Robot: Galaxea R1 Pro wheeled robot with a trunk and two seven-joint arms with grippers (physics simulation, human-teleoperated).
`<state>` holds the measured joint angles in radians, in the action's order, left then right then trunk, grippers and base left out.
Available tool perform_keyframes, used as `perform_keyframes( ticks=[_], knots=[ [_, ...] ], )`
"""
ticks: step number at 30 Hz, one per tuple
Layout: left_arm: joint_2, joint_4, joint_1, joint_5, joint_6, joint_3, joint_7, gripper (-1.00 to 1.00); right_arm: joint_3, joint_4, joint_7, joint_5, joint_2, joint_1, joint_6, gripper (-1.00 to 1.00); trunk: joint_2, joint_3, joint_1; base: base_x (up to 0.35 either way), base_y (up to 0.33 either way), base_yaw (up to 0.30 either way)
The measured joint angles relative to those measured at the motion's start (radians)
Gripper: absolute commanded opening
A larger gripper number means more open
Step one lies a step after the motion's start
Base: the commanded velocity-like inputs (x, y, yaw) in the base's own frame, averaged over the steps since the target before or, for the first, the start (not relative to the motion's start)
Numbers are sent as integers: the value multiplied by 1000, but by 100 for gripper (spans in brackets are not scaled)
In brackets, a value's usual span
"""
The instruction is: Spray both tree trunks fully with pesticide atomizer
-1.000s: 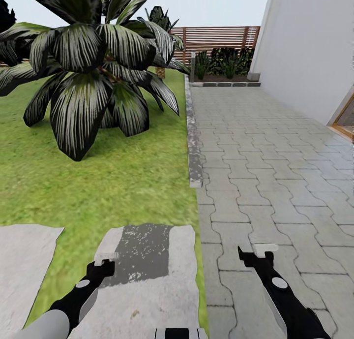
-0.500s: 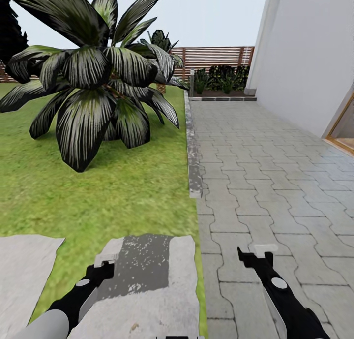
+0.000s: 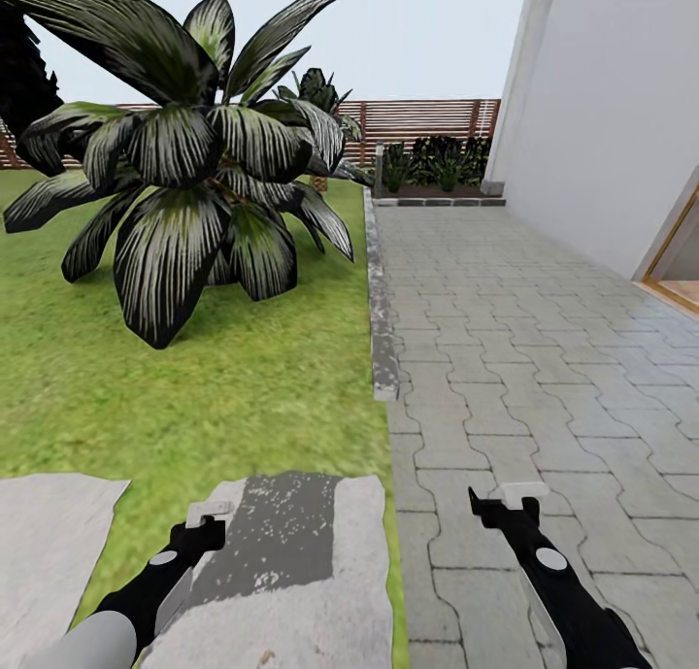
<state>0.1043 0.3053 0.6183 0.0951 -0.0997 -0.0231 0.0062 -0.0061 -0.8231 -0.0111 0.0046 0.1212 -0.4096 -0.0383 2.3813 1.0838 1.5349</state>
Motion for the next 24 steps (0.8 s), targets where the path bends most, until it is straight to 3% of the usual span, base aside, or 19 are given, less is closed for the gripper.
perform_keyframes(
  ticks=[15,19,24],
  knots=[
    [0,0,0,1,0,0,0,-100,-1,1,0,0,0,0,-1,100,-105,-47,-57,0,0,8],
    [0,0,0,1,-1,0,0,-100,-2,1,0,0,0,0,-2,100,-133,-60,-73,0,0,179],
    [-1,1,0,-1,-3,-3,1,-100,-1,1,0,0,0,0,-3,100,-133,-60,-73,0,0,260]
  ],
)
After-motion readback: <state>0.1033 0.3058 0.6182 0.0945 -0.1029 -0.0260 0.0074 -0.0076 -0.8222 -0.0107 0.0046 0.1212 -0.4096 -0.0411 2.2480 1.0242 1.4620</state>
